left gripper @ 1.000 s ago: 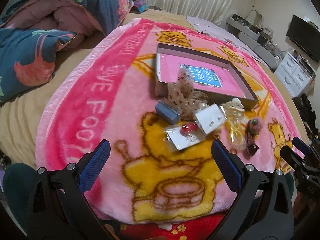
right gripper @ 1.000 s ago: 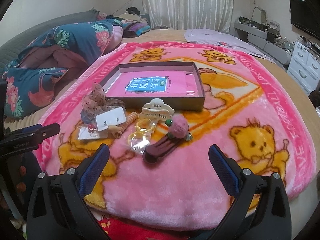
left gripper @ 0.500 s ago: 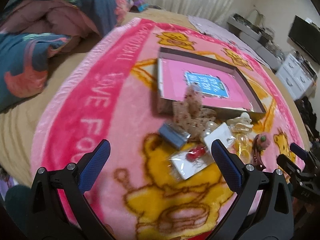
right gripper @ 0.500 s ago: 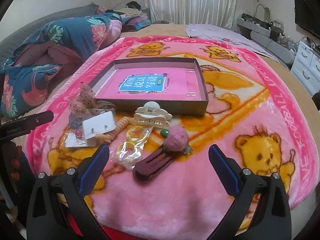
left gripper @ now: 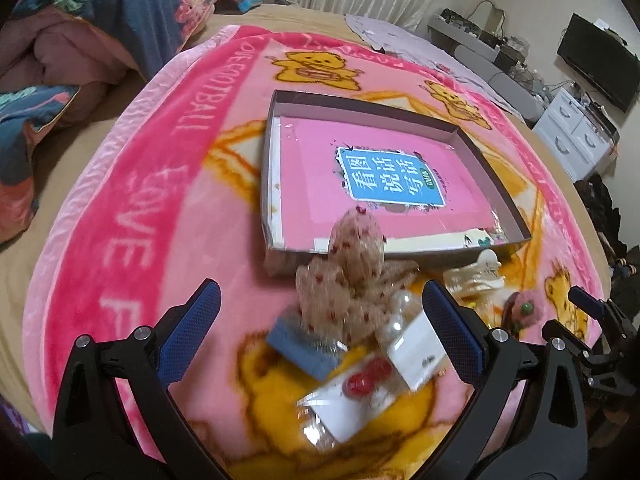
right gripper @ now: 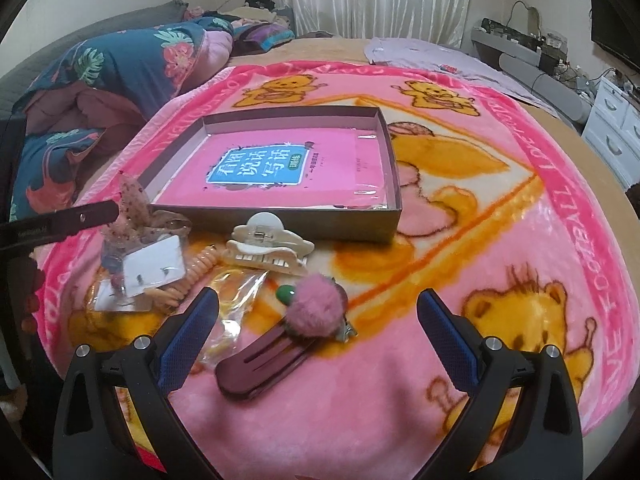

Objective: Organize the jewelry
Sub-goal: 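Carry the sheer bow clip with the left tool while the right tool carries the pom-pom clip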

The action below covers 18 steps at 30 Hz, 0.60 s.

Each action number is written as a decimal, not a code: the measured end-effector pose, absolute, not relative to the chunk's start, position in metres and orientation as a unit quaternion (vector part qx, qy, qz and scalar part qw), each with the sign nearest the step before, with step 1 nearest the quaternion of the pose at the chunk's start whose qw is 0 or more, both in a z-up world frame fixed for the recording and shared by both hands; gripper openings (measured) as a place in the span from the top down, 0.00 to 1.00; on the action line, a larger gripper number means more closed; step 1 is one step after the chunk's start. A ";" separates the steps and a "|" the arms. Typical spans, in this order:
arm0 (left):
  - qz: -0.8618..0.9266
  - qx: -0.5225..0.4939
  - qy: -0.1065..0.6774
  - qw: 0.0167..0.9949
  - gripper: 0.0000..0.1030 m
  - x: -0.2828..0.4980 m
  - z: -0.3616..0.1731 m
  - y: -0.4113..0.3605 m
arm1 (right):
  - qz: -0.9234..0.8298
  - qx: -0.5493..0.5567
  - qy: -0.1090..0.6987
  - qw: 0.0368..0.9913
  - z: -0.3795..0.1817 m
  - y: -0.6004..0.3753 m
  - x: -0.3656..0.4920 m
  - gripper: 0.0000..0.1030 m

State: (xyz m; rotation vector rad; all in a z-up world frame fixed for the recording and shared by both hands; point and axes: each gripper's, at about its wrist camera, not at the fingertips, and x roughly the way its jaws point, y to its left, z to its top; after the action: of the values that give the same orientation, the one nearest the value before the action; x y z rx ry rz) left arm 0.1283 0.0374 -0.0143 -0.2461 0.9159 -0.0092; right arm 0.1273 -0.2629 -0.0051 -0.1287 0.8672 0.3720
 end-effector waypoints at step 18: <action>-0.022 -0.062 0.439 0.896 0.91 0.144 -0.019 0.015 | 0.192 -0.075 0.435 0.876 -0.035 -0.259 0.151 0.35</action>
State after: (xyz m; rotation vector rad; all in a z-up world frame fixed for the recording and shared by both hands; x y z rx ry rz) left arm 0.1445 0.0150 -0.0190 -0.1287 0.9106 -0.0452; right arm 0.1510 -0.2591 -0.0354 -0.1569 0.9086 0.4001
